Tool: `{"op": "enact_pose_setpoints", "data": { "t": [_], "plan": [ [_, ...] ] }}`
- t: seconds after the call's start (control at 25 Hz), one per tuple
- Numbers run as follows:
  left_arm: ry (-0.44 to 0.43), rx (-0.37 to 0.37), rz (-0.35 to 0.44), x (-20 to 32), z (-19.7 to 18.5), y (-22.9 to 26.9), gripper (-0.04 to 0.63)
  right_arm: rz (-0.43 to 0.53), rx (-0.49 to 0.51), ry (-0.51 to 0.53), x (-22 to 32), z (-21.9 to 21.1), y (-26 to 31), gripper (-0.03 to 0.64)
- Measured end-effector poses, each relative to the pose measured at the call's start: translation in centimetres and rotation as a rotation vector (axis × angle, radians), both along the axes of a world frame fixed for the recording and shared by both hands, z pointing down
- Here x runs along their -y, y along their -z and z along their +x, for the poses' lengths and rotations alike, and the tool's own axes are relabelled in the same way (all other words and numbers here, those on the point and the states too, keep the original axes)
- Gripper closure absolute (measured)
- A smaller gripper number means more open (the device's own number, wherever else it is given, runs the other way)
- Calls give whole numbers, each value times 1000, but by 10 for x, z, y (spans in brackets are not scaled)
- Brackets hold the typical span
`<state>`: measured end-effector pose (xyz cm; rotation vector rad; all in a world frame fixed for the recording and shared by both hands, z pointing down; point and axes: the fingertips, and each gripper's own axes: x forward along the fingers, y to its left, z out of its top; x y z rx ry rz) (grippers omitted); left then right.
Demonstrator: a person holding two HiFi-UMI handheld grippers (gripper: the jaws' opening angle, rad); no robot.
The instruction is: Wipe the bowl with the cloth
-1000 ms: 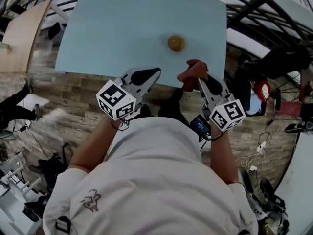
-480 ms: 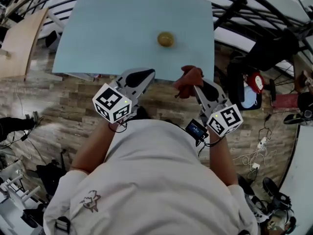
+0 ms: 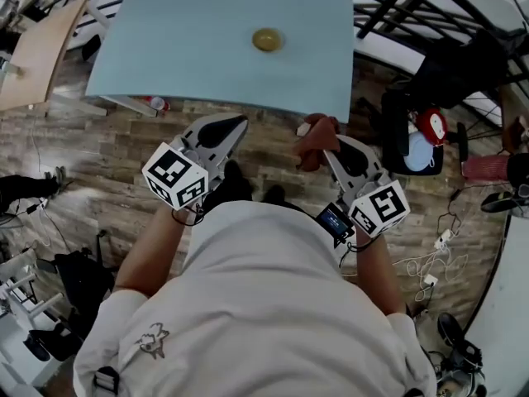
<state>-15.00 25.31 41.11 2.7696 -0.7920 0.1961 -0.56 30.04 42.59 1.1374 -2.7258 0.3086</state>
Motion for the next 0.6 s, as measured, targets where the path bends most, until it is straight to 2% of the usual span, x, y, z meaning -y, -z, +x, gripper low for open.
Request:
{"op": "enact_pose_setpoints", "data": {
  "t": [0.24,0.6],
  "plan": [
    [6,-6,-11,-30,13,-5,581,12,3,1,-27,13,4,545],
    [-10,5,17,-52,39,4,581,20,16,-2,-54,33,3,545]
  ]
}}
